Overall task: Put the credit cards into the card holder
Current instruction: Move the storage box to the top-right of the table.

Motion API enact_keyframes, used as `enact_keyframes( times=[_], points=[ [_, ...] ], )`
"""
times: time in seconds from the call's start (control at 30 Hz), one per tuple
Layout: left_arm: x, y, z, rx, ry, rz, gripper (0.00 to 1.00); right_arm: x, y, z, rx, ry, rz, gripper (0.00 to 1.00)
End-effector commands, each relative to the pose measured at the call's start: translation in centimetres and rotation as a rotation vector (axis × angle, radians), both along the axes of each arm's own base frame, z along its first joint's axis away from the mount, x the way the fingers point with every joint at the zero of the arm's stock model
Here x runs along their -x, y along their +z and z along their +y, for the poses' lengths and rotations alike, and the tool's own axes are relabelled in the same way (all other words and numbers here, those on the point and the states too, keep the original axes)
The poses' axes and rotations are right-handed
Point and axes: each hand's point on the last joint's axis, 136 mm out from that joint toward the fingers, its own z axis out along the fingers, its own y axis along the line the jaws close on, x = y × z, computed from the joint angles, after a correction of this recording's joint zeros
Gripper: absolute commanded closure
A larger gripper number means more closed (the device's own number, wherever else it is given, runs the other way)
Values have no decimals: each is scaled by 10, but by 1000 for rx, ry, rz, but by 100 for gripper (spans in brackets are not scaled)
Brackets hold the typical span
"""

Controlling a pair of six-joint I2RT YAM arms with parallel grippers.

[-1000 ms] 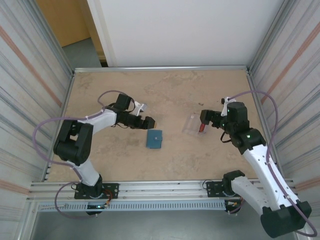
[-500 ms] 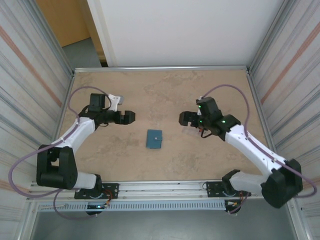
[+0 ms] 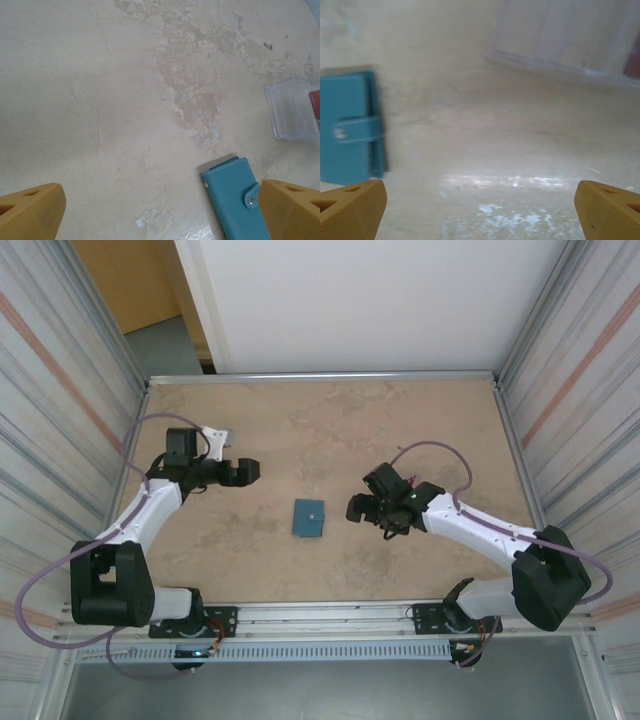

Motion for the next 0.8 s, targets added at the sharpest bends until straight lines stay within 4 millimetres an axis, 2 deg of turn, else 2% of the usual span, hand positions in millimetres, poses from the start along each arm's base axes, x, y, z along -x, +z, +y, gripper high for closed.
enact_keyframes(
  times=[0.0, 0.2, 0.5, 0.77],
  points=[
    [-3, 8, 3, -7, -5, -41, 1, -17, 0, -2, -45, -57, -18, 4],
    [-4, 8, 6, -20, -1, -51, 1, -59, 5, -23, -54, -95, -80, 4],
    [-3, 9, 15, -19, 24, -58, 1, -109, 5, -46, -77, -120, -101, 5],
    [-5, 7, 21, -47, 47, -59, 1, -175, 14, -74, -183, -185, -190, 6]
  ],
)
